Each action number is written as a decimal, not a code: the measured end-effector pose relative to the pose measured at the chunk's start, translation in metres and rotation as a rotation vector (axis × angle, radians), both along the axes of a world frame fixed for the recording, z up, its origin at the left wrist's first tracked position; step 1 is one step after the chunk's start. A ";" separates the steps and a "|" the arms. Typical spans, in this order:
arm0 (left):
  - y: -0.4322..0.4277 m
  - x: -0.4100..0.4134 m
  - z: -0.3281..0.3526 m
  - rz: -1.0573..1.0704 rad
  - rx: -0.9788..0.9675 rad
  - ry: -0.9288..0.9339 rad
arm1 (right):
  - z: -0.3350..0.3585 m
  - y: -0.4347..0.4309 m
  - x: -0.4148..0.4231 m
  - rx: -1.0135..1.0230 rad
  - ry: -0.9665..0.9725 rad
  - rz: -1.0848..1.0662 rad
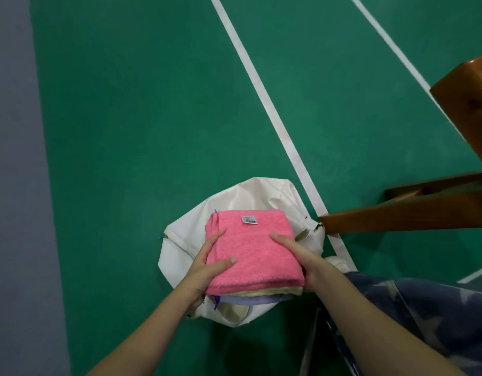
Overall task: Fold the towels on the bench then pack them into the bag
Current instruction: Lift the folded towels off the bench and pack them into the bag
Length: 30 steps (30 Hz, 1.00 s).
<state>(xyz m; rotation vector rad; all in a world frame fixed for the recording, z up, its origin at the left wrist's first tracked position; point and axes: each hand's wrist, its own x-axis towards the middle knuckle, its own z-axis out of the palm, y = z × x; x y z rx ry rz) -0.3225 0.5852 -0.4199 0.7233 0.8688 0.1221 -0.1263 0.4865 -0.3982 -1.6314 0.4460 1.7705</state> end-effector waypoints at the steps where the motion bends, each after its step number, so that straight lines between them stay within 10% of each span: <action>1: -0.003 -0.001 -0.006 0.004 -0.017 0.008 | -0.004 -0.002 -0.001 -0.004 0.008 0.008; 30: -0.044 -0.002 -0.121 -0.059 -0.245 0.331 | -0.089 -0.056 -0.026 -0.048 -0.289 -0.245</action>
